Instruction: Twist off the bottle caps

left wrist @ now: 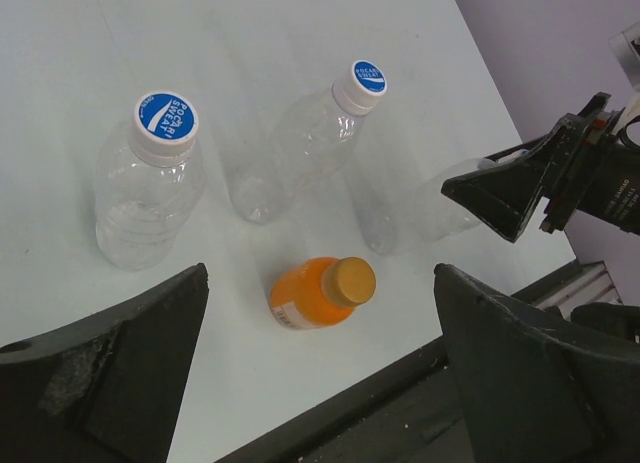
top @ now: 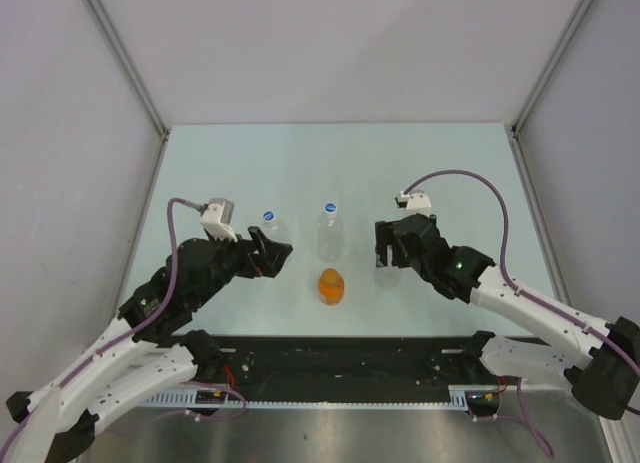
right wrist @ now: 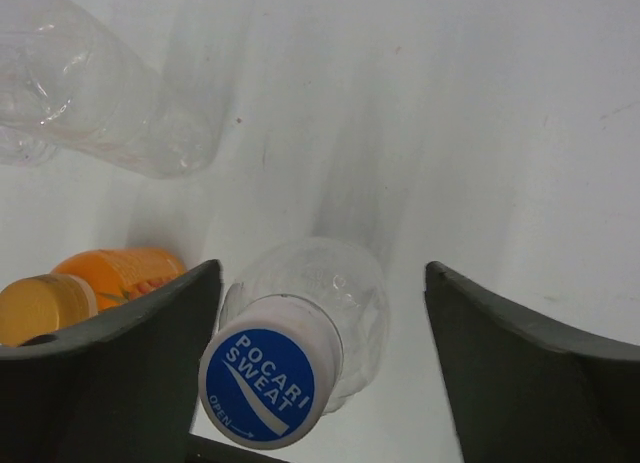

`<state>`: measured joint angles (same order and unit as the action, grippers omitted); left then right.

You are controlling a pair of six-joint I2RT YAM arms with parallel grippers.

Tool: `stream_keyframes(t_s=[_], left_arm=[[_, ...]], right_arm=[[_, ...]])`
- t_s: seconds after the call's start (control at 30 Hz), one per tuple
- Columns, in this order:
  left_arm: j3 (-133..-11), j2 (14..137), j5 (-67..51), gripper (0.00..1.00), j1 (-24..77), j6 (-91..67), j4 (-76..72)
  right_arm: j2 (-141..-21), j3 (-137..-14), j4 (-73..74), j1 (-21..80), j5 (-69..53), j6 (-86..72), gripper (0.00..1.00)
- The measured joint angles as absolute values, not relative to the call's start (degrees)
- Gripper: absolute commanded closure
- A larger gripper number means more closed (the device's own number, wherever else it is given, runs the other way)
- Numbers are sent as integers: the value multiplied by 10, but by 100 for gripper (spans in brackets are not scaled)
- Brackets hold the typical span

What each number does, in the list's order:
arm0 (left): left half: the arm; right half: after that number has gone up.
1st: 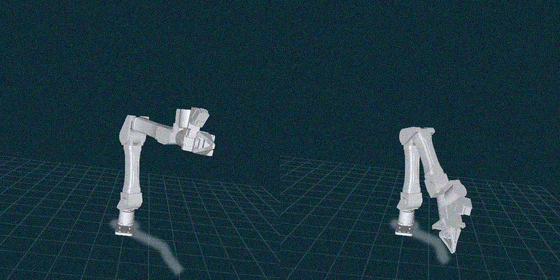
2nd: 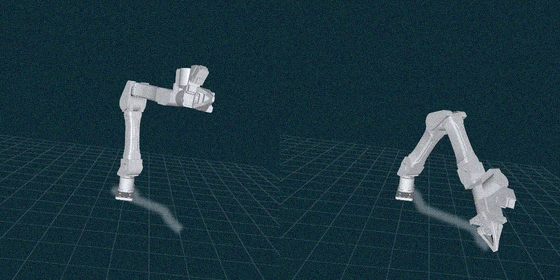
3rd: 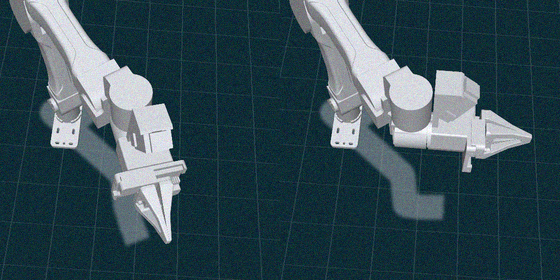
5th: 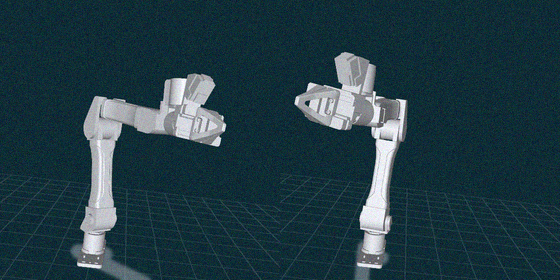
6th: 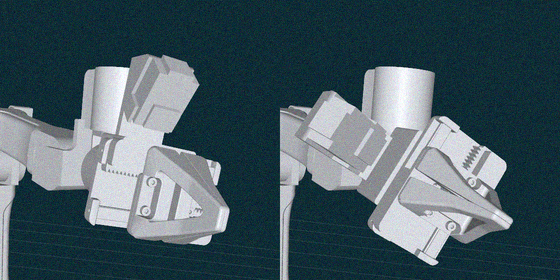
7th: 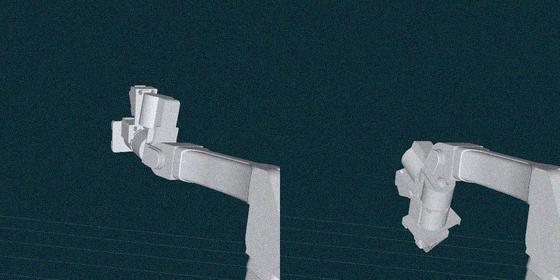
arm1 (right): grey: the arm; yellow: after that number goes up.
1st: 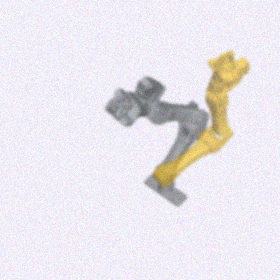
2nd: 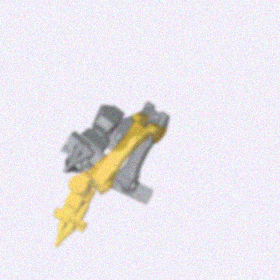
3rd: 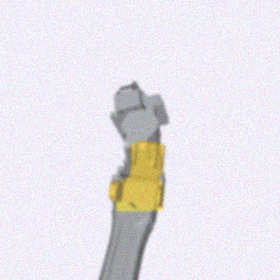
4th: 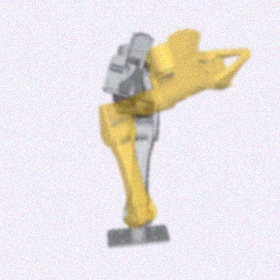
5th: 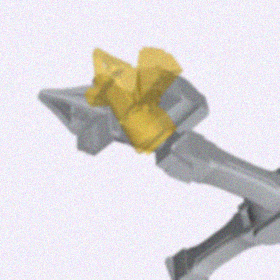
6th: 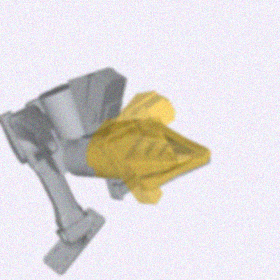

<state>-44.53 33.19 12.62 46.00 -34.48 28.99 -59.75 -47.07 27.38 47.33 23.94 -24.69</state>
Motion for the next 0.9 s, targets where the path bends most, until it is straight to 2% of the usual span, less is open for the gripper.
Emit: stream_keyframes(t_s=[0.07,0.13,0.27,0.57,0.9], left_arm=[[-445,332,126,0,460,-345,288],[-443,330,126,0,460,-345,287],[-439,326,126,0,460,-345,287],[-446,333,111,0,460,-318,279],[-538,456,-85,0,468,-236,188]], right_arm=[[-598,-468,267,471,234,-243,36],[-598,-467,263,470,230,-242,41],[-598,-467,254,469,227,-243,57],[-526,-483,294,457,196,-256,62],[-484,-630,379,367,63,-283,62]])
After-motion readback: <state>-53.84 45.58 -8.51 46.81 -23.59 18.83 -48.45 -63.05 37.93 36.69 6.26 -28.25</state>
